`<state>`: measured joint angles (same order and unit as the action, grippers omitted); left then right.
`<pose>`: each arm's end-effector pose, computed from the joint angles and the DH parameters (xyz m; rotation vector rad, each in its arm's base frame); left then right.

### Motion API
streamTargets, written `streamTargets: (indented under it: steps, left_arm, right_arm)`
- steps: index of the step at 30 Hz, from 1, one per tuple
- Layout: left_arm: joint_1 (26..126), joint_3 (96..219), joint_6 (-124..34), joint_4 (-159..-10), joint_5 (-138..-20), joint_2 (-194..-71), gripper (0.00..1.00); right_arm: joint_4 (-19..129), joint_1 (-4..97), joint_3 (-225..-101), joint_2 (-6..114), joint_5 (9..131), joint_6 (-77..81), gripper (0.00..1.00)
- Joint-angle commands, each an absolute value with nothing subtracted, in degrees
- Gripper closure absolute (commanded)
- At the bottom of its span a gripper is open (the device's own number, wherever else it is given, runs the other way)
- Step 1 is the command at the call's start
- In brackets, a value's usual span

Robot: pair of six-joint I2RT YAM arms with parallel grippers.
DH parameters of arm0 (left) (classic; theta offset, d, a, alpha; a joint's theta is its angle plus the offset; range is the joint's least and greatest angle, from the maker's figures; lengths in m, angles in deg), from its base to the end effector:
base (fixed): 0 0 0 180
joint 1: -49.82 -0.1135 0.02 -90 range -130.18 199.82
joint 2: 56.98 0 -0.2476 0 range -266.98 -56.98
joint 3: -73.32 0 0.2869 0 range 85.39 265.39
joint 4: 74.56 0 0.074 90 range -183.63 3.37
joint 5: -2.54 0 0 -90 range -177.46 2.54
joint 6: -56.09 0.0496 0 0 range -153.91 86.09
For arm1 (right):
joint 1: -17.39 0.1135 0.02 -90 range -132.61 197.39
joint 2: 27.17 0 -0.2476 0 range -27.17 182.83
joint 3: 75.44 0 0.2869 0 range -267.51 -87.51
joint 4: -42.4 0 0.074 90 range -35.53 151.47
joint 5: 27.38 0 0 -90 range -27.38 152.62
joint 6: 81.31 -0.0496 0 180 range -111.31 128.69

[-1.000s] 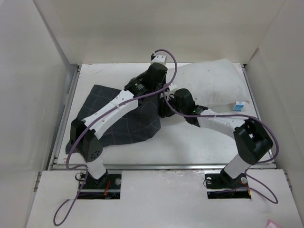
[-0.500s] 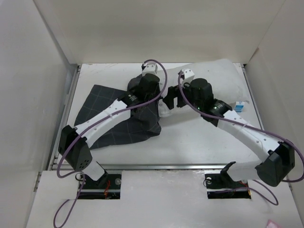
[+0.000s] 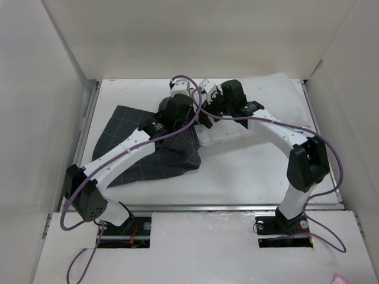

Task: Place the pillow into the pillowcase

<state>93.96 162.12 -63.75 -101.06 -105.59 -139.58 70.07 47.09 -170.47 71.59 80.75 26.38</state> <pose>0.2884 -0.2584 0.3480 0.0276 1.9476 -0.5643 0.3810 0.2351 0.2764 -1.0228 1.8596 0.4595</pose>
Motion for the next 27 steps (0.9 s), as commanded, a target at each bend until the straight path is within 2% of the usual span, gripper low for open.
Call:
streamTargets:
  steps: [1, 3, 5, 6, 7, 8, 9, 10, 11, 13, 18, 20, 27]
  left_arm:
    - [93.7, 161.2, -65.2, -100.0, -106.5, -138.2, 1.0]
    - [93.2, 160.7, -65.2, -100.0, -106.5, -138.2, 1.0]
    - [93.2, 160.7, -65.2, -102.3, -105.2, -137.7, 1.0]
    - [93.2, 160.7, -65.2, -103.3, -104.5, -137.7, 0.97]
    - [93.2, 160.7, -65.8, -105.2, -104.5, -136.4, 0.64]
    - [93.2, 160.7, -65.8, -106.0, -104.0, -135.9, 0.52]
    - [93.2, 160.0, -66.5, -106.6, -104.0, -135.2, 0.45]
    - [93.2, 160.0, -66.5, -107.1, -105.0, -134.4, 0.37]
    - [93.2, 160.0, -67.3, -108.3, -107.6, -133.0, 0.25]
    - [93.2, 160.0, -68.1, -108.9, -111.0, -132.5, 0.19]
    - [86.2, 164.2, -66.3, -110.2, -114.8, -137.3, 0.17]
    - [83.8, 168.5, -63.8, -110.2, -112.9, -141.0, 0.2]
    - [79.4, 179.5, -55.9, -109.2, -104.3, -155.2, 0.21]
  right_arm:
    - [73.1, 47.7, -174.6, 76.3, 85.4, 34.8, 0.07]
    - [72.1, 48.2, -174.6, 80.7, 83.7, 33.6, 0.1]
    - [71.4, 48.2, -175.2, 83.6, 82.1, 32.1, 0.2]
    - [71.3, 48.2, -175.2, 84.5, 82.0, 31.2, 0.54]
    - [69.5, 48.2, -175.2, 85.2, 82.0, 29.9, 0.75]
    - [67.5, 47.7, -173.6, 85.2, 81.3, 28.6, 0.9]
    - [66.6, 47.7, -171.2, 84.3, 81.9, 28.0, 1.0]
    - [65.3, 47.7, -169.8, 82.3, 82.7, 28.0, 1.0]
    - [62.7, 47.7, -168.4, 81.2, 83.3, 28.0, 1.0]
    - [62.6, 47.7, -166.9, 80.0, 84.5, 28.0, 1.0]
    - [63.2, 47.7, -166.3, 79.4, 87.4, 28.0, 1.0]
    - [63.2, 47.7, -166.3, 80.1, 87.4, 27.5, 1.0]
    - [62.3, 47.7, -166.3, 80.1, 88.6, 25.7, 1.0]
